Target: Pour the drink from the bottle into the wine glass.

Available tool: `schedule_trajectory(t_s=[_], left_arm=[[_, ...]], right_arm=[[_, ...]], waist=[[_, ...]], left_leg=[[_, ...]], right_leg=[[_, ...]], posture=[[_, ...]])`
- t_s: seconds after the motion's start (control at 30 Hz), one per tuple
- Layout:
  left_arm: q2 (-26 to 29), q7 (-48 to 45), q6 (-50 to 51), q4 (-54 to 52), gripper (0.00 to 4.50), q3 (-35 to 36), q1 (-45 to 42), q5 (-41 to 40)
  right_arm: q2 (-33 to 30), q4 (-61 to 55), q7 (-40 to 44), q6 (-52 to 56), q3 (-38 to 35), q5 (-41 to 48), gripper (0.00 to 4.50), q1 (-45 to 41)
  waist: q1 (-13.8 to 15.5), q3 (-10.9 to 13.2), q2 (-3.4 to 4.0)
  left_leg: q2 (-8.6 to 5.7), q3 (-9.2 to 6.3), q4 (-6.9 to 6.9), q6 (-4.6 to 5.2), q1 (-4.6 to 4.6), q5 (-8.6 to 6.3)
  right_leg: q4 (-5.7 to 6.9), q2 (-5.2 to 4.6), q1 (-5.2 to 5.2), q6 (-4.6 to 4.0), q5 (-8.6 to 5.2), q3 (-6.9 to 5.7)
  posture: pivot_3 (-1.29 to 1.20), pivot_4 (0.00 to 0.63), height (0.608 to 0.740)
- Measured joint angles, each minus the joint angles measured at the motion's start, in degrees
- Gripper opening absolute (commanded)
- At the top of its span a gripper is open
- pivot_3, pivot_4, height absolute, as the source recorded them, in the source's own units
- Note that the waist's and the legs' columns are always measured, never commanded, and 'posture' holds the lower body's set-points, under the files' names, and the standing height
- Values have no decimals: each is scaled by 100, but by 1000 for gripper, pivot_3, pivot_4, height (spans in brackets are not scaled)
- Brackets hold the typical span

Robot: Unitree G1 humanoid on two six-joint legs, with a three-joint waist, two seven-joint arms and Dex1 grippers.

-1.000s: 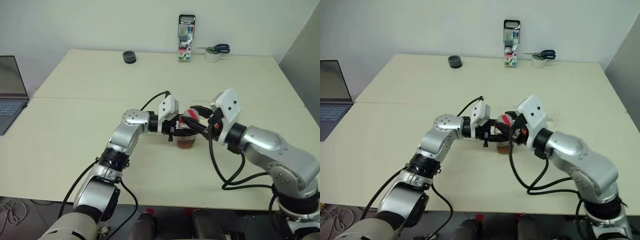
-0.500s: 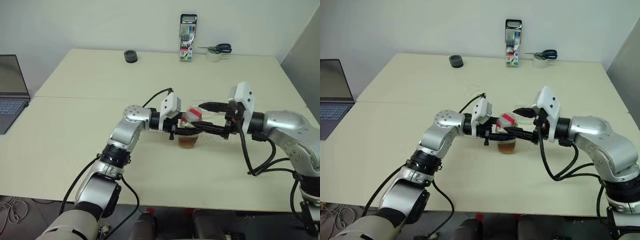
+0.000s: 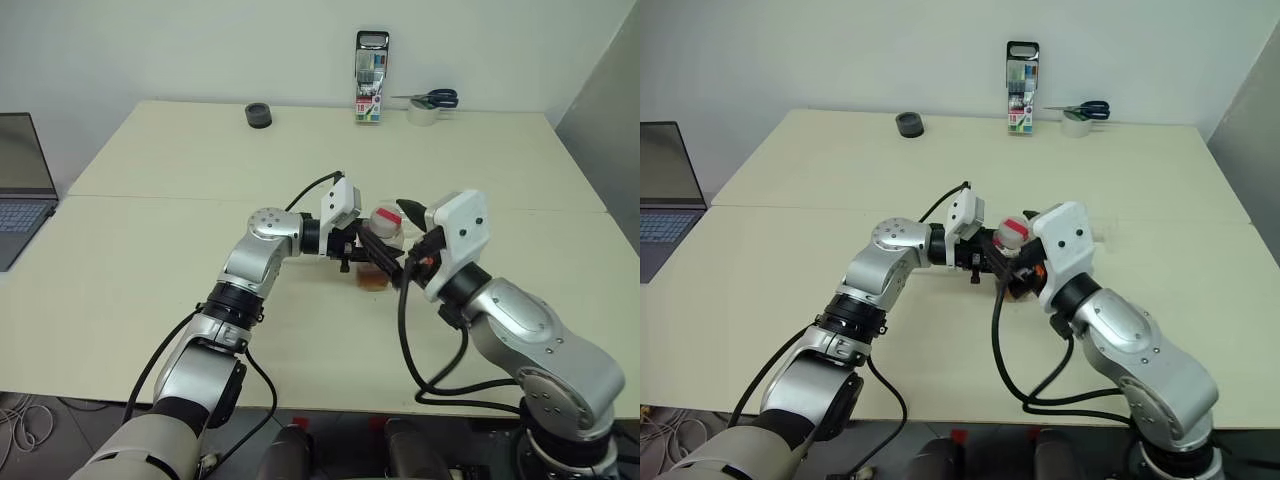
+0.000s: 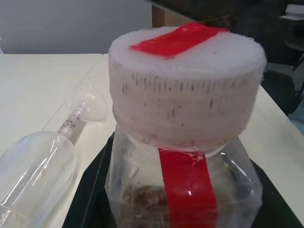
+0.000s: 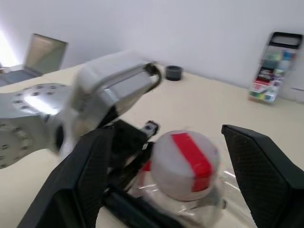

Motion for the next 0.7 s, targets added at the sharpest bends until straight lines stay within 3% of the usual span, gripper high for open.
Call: schedule_trajectory(t_s=[0.37,0.5,0.6,0.7], left_arm=[[4,-71,-3,23,1813,0,0,18],[-4,-69,-5,34,1813,-1,-2,38],[-8,-68,-8,36,1812,-1,-10,57],[-5,-74,-18,36,1807,-1,-10,58]], right_arm=[[288,240,-18,0,28,-385,3865,-2],[371,240,48,8,48,-414,2996,34],[418,239,133,8,96,-411,1936,41],[402,239,171,3,96,-417,1824,40]], waist=[[-44,0,1],[-60,0,1],[-69,0,1],[-69,0,1]], left_leg=[[-1,-1,-2,1,0,0],[-1,-1,-2,1,1,0],[-1,-1,-2,1,1,0],[-2,-1,-2,1,2,-1]], right_leg=[[3,0,0,0,0,0],[8,0,-1,0,0,0],[10,0,-1,0,0,0],[11,0,-1,0,0,0]], posture=[[0,150,740],[0,150,740],[0,150,740],[0,150,740]])
